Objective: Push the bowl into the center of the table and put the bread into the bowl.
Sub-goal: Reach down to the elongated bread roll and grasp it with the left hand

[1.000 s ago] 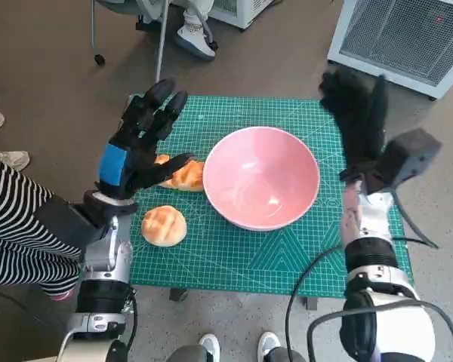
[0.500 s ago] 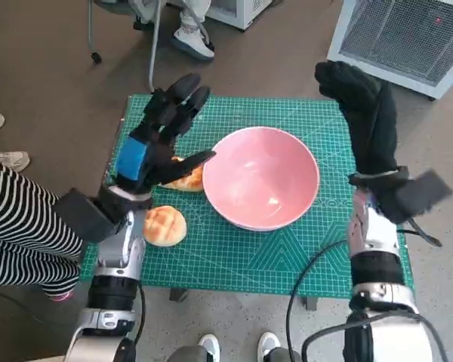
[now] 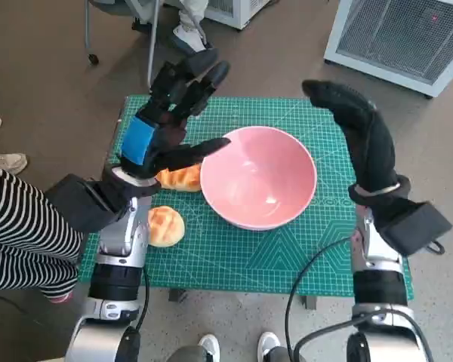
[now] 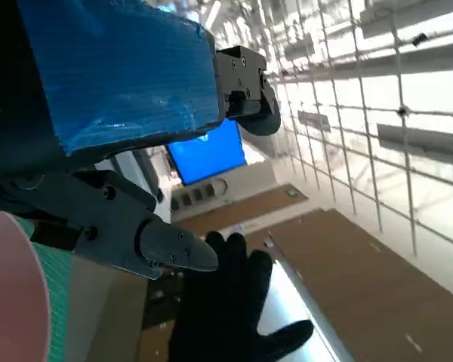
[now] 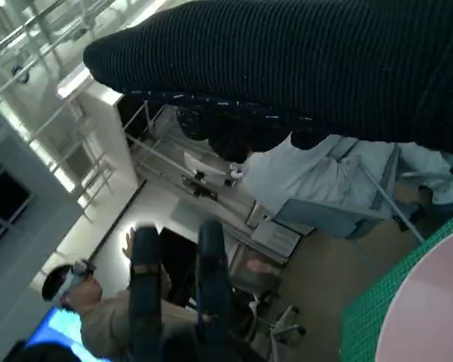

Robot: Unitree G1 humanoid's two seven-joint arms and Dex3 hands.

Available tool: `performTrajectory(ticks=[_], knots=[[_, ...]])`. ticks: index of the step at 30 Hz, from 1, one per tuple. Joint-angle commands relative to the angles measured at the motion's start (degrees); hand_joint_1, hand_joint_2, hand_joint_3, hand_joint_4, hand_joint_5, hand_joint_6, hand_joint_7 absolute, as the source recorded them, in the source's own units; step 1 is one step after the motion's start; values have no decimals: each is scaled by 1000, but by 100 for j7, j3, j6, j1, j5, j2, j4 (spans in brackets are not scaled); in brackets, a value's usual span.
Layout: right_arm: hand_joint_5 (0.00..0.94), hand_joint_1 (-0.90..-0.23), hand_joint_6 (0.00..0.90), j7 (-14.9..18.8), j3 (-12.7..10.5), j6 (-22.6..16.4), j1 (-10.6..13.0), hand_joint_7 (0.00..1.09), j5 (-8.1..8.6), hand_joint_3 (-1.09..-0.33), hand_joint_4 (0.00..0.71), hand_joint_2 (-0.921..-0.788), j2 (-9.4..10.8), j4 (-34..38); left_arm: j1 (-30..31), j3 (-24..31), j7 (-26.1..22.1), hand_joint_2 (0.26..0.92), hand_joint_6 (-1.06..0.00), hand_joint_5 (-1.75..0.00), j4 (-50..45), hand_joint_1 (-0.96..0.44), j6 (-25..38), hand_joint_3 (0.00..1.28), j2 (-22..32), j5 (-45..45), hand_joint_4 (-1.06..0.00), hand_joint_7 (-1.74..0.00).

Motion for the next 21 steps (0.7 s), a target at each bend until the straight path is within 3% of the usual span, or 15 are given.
performTrajectory(ticks=[1,14,21], knots=[[6,-772,-1,-82,56,205,189,543,-26,-763,159,-921,-86,-122,-184,5,-183,907,1,-4,104,-232,-147,158,27,-66,-293,-771],[7,-774,-1,-231,60,364,168,557,63,-757,164,-921,-16,-131,-275,89,-428,880,1,-1,164,-220,-149,177,213,-83,-287,-776],[7,-768,-1,-273,85,405,171,563,67,-759,166,-921,16,-188,-296,84,-421,758,1,-2,72,-209,-155,375,762,318,-280,-748]])
